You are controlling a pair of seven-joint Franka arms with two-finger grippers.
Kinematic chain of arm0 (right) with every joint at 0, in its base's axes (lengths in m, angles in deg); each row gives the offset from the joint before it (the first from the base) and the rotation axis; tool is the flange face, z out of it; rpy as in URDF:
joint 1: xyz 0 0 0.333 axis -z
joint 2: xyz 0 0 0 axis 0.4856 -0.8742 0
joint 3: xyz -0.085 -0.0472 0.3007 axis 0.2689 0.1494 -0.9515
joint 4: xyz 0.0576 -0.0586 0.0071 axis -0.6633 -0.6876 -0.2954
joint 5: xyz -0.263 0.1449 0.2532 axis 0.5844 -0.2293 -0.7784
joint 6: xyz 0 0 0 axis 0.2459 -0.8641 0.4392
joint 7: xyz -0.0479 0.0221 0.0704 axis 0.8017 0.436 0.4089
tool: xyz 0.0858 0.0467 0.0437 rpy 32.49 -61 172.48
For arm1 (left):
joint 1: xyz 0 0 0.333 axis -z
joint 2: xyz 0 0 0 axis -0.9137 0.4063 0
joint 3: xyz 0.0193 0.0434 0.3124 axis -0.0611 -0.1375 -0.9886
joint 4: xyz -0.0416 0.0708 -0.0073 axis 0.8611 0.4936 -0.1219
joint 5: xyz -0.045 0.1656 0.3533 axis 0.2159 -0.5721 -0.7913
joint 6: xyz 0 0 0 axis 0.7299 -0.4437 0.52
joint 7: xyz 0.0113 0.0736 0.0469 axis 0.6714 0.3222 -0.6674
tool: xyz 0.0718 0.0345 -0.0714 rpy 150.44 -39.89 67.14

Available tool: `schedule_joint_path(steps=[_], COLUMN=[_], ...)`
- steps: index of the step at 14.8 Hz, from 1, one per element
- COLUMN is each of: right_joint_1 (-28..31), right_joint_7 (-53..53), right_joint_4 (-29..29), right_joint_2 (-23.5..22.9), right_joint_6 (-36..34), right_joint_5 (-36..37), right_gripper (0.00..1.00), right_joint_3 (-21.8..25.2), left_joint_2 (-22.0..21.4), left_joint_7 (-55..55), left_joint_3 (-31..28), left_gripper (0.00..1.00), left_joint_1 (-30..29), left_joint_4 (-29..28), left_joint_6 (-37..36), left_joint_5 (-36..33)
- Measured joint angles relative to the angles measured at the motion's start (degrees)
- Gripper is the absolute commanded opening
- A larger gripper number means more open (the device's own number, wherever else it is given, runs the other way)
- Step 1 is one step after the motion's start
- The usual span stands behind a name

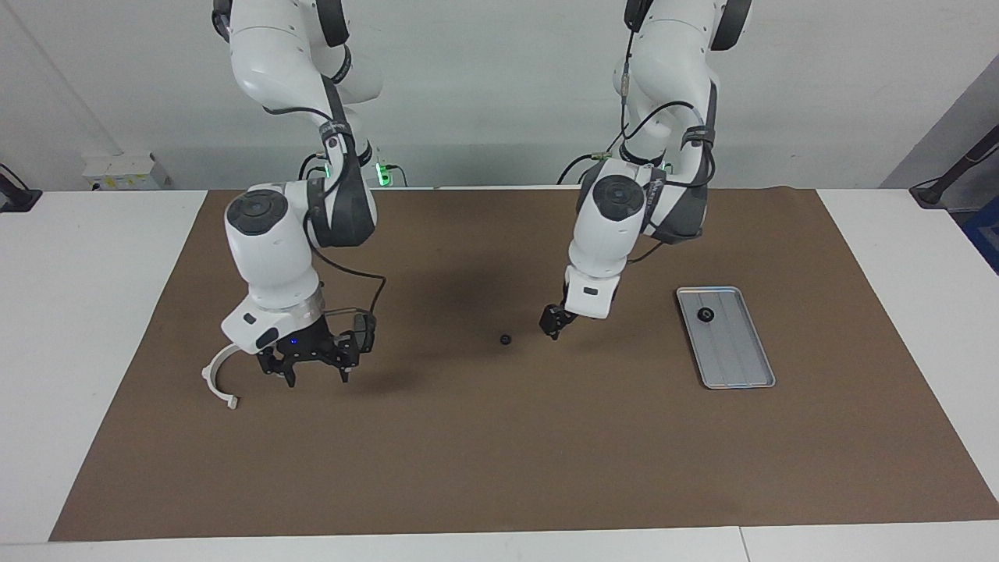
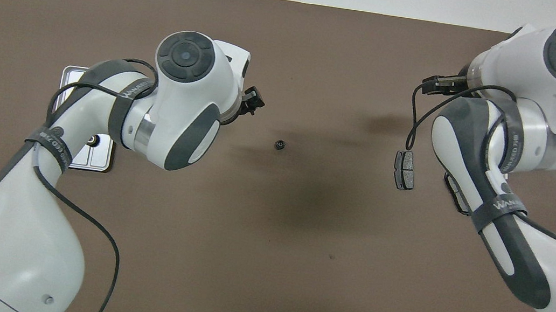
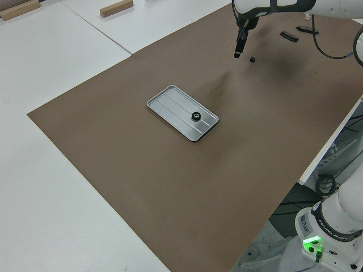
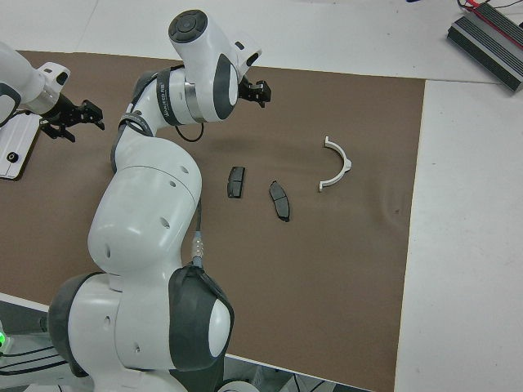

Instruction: Pick bearing gear from pile to tray

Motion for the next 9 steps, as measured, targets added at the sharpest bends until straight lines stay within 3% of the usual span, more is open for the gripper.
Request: schedule_joint_path(steps=[5,9], right_joint_1=[3.82,7.23], right_joint_7=[-2.92,-9.43], right_joint_4=[0.28,0.07], right_joint_2=[10.54,19.25], right_joint_6=[-16.95,-28.5], right_joint_5=[0.02,0.01], right_gripper=[1.0,1.0], right_joint_3=[0.07,0.09], left_joint_2=[10.53,11.92], left_joint_7=[-8.23,-8.94], left_joint_3=[-0.97,-1.37], left_gripper=[1.0,1.0], left_joint_1=[5.68,6.53], left_joint_4=[9.43,10.64], left_joint_6=[-2.3,-1.76], left_joint_5=[-0.01,-0.01])
